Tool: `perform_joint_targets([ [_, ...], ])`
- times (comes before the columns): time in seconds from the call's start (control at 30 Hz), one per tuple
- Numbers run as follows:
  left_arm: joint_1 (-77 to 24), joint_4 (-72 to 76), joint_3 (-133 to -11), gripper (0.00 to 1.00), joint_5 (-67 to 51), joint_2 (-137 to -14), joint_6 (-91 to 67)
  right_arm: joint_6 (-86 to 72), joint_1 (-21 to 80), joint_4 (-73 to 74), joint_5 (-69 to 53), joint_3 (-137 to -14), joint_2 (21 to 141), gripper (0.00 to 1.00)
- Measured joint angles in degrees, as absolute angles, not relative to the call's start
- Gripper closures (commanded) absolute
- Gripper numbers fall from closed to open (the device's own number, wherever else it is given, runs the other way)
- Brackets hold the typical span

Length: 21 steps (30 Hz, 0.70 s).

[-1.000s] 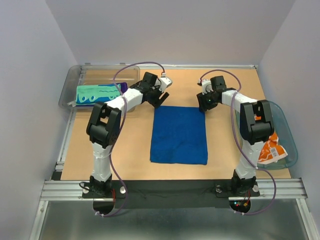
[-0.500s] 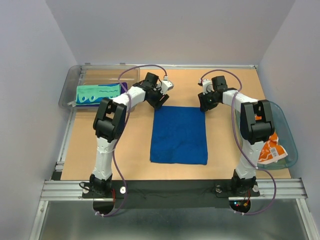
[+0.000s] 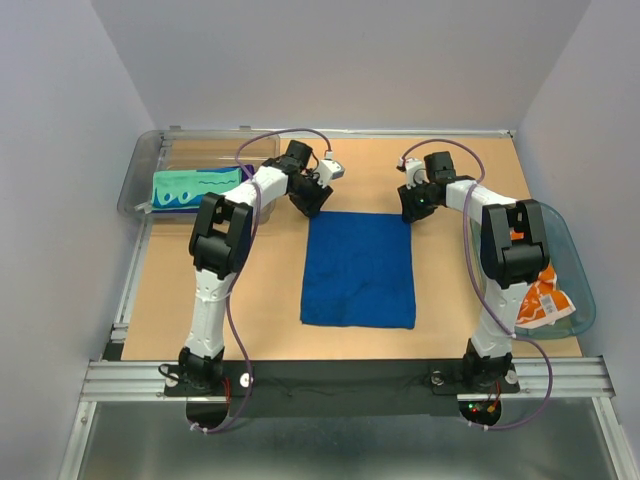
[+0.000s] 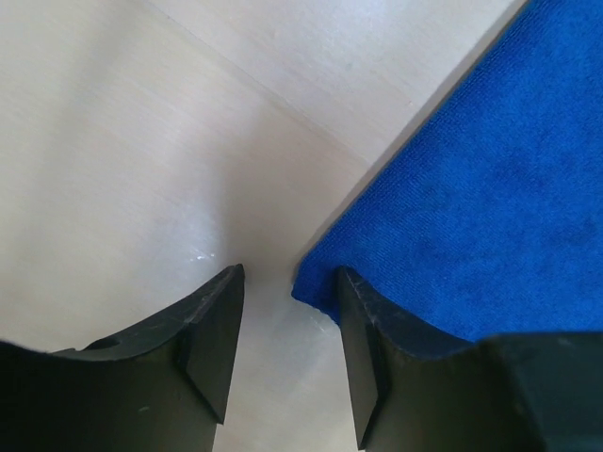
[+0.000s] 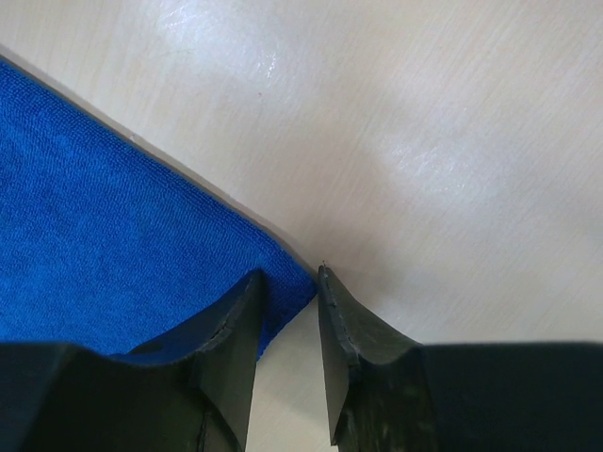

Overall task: Fold and stack the towels
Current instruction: Fold the towel

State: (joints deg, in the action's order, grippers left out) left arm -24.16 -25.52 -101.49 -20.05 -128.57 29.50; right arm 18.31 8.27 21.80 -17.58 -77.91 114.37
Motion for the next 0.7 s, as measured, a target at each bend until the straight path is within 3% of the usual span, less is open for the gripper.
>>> perform_joint_targets([
  [0.17,-24.2,-26.8,-101.9,0.46,-20.9,-128.6,29.8,18.3,8.3,21.8,-17.6,-77.9,114.4,0.66],
  [0.37,-24.2,-27.5,-102.5,0.53,-20.9,-129.0,30.0,18.3,8.3,21.8,-17.6,-77.9,114.4,0.69],
  [0.5,-24.2,-28.1,-103.2,0.64,-20.8,-129.4,29.8,18.4,8.3,21.8,-17.7,-77.9,114.5,0.70],
  [0.67,-24.2,-29.0,-103.7,0.89,-21.3,-129.8,29.5,18.7,8.3,22.0,-17.9,-78.3,114.8,0.72],
  [0.7,-24.2,-29.1,-103.8,0.99,-21.3,-129.8,29.5,18.7,8.3,22.0,-18.0,-78.6,114.9,0.72],
])
